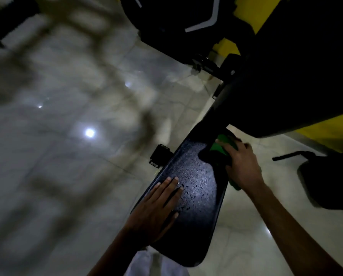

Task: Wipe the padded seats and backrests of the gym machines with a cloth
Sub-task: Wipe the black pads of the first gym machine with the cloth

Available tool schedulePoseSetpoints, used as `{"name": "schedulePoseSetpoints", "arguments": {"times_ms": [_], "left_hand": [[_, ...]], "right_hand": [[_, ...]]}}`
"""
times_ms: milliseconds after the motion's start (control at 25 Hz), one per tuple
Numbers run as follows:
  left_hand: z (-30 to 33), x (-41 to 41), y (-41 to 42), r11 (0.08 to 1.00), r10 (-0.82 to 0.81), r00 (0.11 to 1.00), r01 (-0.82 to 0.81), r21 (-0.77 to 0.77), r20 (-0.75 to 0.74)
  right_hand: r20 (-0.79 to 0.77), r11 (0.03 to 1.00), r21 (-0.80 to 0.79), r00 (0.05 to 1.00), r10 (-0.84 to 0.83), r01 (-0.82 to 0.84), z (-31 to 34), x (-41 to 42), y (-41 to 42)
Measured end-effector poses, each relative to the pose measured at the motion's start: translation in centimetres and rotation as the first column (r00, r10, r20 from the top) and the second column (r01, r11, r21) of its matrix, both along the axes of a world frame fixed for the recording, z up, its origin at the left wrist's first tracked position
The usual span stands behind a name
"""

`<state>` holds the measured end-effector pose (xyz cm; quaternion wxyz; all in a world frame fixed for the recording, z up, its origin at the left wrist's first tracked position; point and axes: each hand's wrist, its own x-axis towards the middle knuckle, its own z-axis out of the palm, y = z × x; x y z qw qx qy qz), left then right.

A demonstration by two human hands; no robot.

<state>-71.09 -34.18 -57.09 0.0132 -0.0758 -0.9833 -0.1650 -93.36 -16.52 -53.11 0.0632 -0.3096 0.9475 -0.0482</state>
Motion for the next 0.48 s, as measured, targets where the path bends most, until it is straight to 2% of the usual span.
{"name": "schedulePoseSetpoints", "arguments": {"times_ms": [80, 200, 280, 360, 440, 480], "left_hand": [[0.1, -0.1, -0.2, 1.0, -0.02, 1.0, 0.02, 0.012, -0.008], [0.3, 0.0, -0.3, 0.999, -0.033, 0.999, 0.033, 0.024, 0.027], [0.4, -0.1, -0.6, 0.998, -0.037, 0.998, 0.035, 0.044, 0.047], [0.5, -0.2, -0.8, 0.998, -0.048, 0.997, 0.045, 0.045, 0.064], [0.6, -0.3, -0.9, 0.997, -0.064, 0.994, 0.06, 0.046, 0.09], [0.7, -0.4, -0.9, 0.997, -0.071, 0.992, 0.066, 0.048, 0.103]], "right_hand": [[-0.015, 0.997, 0.054, 0.998, -0.06, 0.06, 0.1, -1.3, -1.7], [0.017, 0.993, 0.015, 0.993, -0.115, 0.115, 0.6, 0.0, -1.4], [-0.011, 0.997, -0.024, 0.998, -0.069, 0.069, 0.7, 5.2, 0.7], [0.055, 0.999, 0.025, 0.998, 0.024, -0.025, 0.3, 10.7, 2.3], [0.094, 0.996, 0.049, 0.993, 0.069, -0.074, 0.3, 11.2, 2.2], [0.056, 0.996, 0.05, 0.996, 0.068, -0.071, 0.5, 9.3, 1.6]]}}
